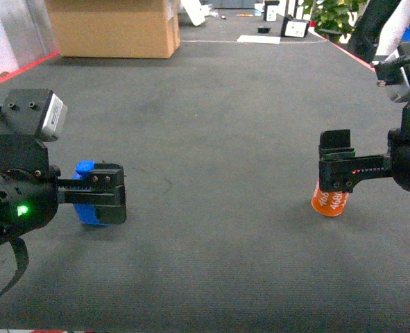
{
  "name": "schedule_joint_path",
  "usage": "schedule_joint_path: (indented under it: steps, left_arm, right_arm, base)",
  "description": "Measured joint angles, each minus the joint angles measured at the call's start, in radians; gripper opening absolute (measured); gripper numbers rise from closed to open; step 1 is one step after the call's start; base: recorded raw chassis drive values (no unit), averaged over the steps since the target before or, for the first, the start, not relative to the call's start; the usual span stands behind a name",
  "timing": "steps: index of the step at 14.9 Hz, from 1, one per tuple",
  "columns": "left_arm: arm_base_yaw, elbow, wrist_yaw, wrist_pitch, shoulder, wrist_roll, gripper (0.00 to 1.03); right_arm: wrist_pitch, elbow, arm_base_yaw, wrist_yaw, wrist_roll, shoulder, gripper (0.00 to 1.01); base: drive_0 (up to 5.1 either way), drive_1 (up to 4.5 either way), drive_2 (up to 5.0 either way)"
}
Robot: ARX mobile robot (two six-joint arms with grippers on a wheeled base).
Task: Sort blue parts and orange caps into right shelf containers
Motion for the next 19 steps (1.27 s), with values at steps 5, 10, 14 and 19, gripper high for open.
schedule_joint_path:
  steps: [5, 10, 14, 19]
  left_arm:
    - [0.003, 0.041, 0.002, 0.008, 0.061, 0.000, 0.98]
    - [0.010, 0.064, 0.003, 0.020, 0.105, 0.000, 0.98]
    - [0.018, 0.110, -0.016, 0.059, 0.202, 0.014, 0.98]
    - [0.025, 0.116, -0.039, 0.047, 0.208, 0.023, 0.65]
  right_arm:
    - [0.008, 0.049, -0.011, 0.001, 0.011, 0.071, 0.98]
    - [0.006, 0.078, -0.013, -0.003, 0.012, 0.118, 0.98]
    - [-0.008, 0.154, -0.027, -0.004, 0.040, 0.256, 0.98]
    - [-0.025, 0.177, -0.026, 0.006, 0.041, 0.269, 0.55]
  base:
    - [0.0, 0.00, 0.0]
    - [0.0, 0.00, 0.0]
    - [0.0, 0.00, 0.0]
    - [0.0, 0.00, 0.0]
